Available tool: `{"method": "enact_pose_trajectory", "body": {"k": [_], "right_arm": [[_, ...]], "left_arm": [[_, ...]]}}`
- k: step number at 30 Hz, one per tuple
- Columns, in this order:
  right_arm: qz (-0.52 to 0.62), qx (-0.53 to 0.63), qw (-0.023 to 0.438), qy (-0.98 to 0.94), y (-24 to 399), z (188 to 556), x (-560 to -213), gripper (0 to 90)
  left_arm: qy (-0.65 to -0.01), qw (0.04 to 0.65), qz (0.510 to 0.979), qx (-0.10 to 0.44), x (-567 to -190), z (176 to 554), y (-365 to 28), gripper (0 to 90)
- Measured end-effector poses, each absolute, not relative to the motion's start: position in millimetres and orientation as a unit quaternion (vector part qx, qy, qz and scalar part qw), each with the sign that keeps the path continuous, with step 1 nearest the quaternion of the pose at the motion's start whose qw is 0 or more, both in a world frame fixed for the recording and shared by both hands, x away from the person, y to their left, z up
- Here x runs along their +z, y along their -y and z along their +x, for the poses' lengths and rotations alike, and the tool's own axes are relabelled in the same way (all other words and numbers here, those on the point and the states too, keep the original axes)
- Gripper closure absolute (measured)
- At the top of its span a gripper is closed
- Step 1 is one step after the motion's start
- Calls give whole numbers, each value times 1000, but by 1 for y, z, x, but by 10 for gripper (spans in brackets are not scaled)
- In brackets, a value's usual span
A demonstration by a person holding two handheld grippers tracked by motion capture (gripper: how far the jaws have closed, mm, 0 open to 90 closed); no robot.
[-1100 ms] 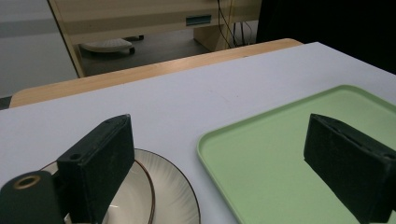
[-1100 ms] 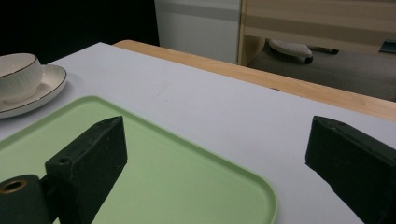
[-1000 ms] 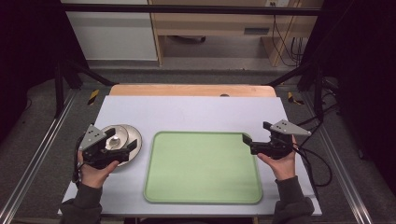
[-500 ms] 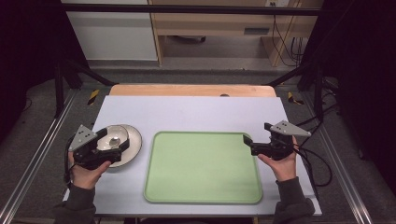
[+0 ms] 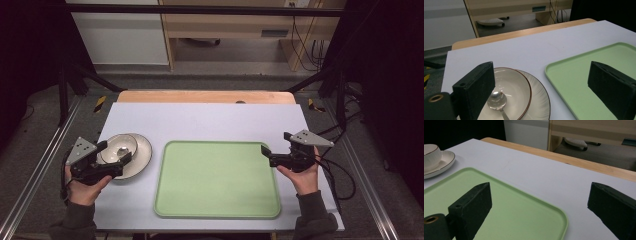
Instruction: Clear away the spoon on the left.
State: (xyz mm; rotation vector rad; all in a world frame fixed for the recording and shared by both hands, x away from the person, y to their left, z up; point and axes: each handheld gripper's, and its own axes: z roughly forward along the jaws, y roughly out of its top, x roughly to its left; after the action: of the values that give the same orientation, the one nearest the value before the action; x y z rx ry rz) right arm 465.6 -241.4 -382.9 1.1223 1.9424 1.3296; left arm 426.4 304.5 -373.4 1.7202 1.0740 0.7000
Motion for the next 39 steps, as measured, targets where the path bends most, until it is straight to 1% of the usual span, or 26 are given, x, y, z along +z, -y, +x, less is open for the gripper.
{"method": "enact_pose_trajectory", "body": {"k": [21, 32, 39], "right_arm": [[423, 486, 256, -721, 241, 466, -385, 57], [428, 489, 254, -716, 245, 464, -384, 58], [427, 486, 252, -720, 244, 464, -386, 59]], "left_arm": [[-454, 460, 705, 290, -382, 411, -323, 54], [-460, 448, 714, 278, -394, 403, -325, 52], [-467, 438, 720, 267, -405, 400, -326, 68]]}}
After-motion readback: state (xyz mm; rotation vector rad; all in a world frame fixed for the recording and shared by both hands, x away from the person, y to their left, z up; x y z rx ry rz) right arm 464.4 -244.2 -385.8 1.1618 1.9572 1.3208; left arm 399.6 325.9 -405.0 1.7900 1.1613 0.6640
